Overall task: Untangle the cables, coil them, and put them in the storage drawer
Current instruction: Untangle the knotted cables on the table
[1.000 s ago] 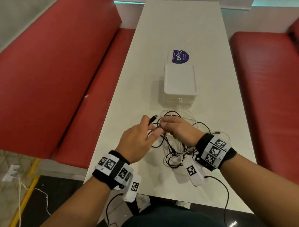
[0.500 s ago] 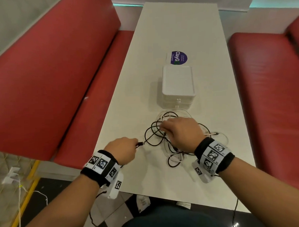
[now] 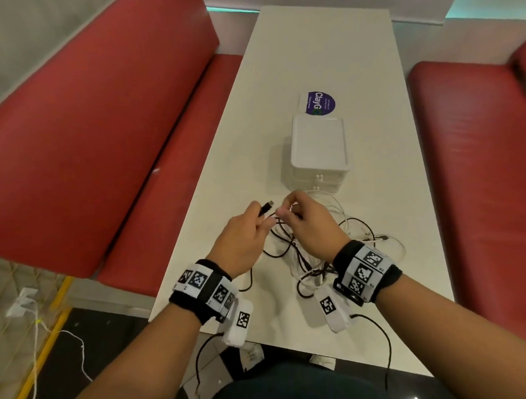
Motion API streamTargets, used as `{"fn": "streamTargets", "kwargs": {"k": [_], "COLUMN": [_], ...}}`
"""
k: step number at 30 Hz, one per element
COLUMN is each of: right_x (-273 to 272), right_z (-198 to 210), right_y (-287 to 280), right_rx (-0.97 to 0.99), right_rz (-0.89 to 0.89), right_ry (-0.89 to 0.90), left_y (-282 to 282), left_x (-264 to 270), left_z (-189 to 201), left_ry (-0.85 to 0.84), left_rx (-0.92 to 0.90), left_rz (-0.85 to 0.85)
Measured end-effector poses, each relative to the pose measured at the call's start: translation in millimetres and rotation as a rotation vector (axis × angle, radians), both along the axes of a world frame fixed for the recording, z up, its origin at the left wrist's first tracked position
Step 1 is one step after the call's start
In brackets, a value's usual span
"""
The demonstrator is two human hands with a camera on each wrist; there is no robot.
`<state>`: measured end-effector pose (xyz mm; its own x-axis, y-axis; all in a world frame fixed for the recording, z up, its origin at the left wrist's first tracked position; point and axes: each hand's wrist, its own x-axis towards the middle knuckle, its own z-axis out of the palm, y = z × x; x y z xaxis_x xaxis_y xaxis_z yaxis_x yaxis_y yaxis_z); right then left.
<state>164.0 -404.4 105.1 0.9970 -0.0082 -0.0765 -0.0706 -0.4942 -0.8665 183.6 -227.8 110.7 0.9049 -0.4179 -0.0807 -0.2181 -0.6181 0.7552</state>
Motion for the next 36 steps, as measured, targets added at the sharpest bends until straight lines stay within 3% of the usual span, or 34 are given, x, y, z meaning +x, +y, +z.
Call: {"fn": "streamTargets", "kwargs": {"k": [3,7,9,12,14,18,20,22,24,26,30,34,36], "right_x": [-8,-11,-9,-12,-15,-15,-14,-20,-28,-34,-32,-14,-8], "right_z": [-2,-11,-7,14,28,26,20,17,15,18,23,-2,-12], "right_y": [-15,-25,-24,-17,-11,-19,-23,-14,1,9,-4,-16,-12], "right_rx": [-0.038,-0.066,-0.228,-0.474,-0.511,-0.634,-0.805,-0.933,-0.856,-0.663,-0.307,-0.603,-0.561], "right_rz": [0.085,0.146,0.180,0.269,0.324,0.323,0.214,0.157,0.260,0.410,0.266,0.045,0.076], "right_ry": [0.184,0.294,0.276,0.146,0.113,0.310,0.228,-0.012,-0.268,-0.369,-0.105,0.189,0.275], "left_y": [8,9,15,35,45,55,54,51,51,56,63,59,43], "left_x": [8,3,1,2,8,15,12,8,9,17,23,16,7], "left_z": [5,2,-6,-22,-21,-10,-10,-16,-18,-19,-20,-15,-10], "left_ry": [0.020,0.074,0.015,-0.245,-0.322,-0.400,-0.351,-0.283,-0.198,-0.110,-0.103,-0.277,-0.379], "left_rx": [-0.170,-0.235,-0.040,0.503,0.614,0.655,0.742,0.865,0.936,0.963,0.941,0.755,0.555], "left_rz": [0.186,0.174,0.146,0.077,0.152,0.285,0.227,0.167,0.175,0.205,0.191,0.079,-0.065]}}
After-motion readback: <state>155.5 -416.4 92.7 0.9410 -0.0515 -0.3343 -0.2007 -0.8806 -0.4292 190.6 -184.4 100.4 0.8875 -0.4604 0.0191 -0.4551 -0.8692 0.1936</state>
